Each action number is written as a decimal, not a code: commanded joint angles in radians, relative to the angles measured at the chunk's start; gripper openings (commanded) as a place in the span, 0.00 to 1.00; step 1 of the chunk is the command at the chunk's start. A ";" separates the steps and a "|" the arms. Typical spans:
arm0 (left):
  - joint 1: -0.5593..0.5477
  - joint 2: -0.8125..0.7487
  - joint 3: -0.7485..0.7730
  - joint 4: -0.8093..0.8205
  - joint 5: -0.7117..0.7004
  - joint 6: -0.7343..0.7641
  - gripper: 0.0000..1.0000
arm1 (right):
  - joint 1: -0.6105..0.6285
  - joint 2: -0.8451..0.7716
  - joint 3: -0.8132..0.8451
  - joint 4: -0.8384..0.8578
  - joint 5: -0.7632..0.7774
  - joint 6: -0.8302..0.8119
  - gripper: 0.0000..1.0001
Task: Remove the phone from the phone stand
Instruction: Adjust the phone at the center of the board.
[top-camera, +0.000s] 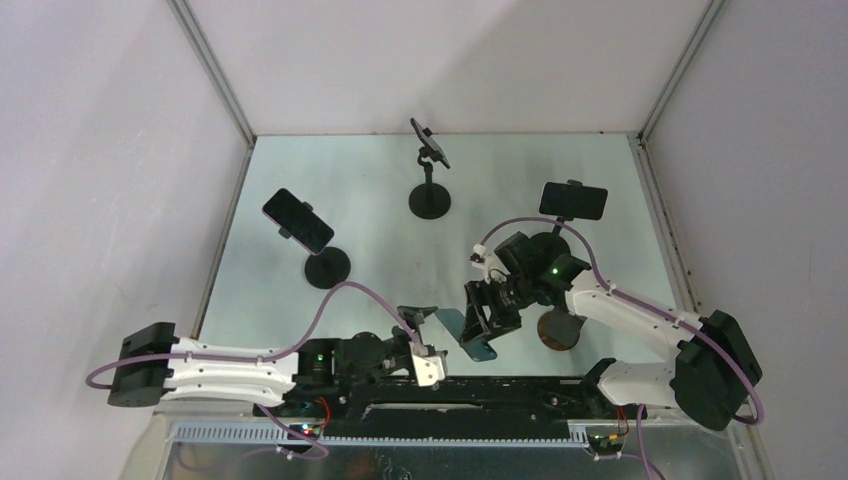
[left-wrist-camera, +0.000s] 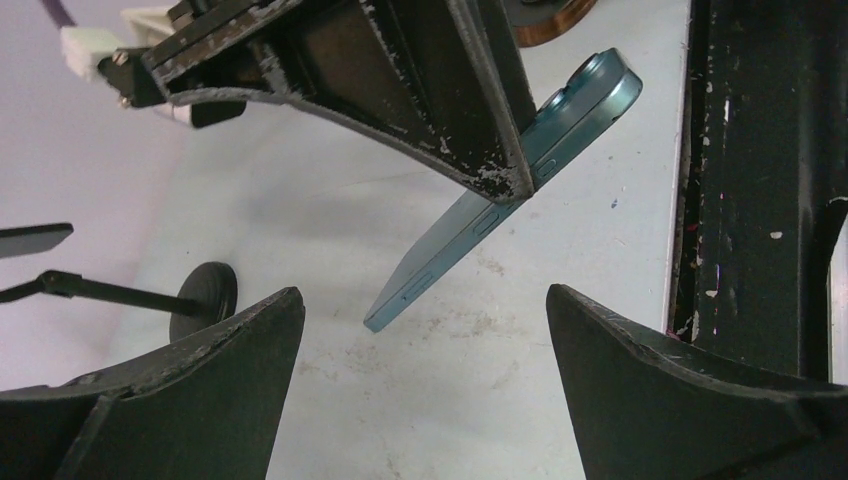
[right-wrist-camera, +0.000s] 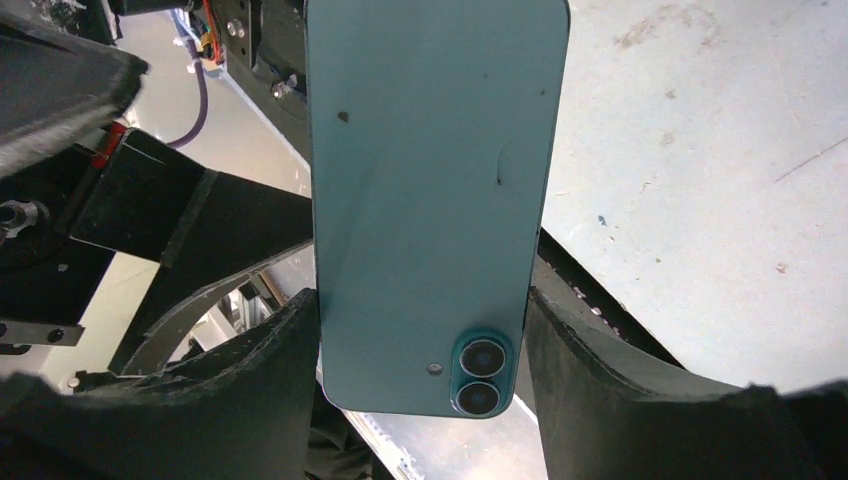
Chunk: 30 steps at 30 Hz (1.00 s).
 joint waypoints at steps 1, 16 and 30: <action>-0.010 0.027 0.055 -0.002 0.053 0.048 1.00 | 0.017 -0.005 0.009 0.043 -0.078 -0.020 0.00; -0.010 0.113 0.103 -0.034 0.091 0.064 0.90 | 0.070 -0.037 0.023 0.023 -0.105 -0.069 0.00; -0.010 0.132 0.126 -0.061 0.100 0.061 0.78 | 0.098 -0.016 0.093 0.009 -0.111 -0.087 0.00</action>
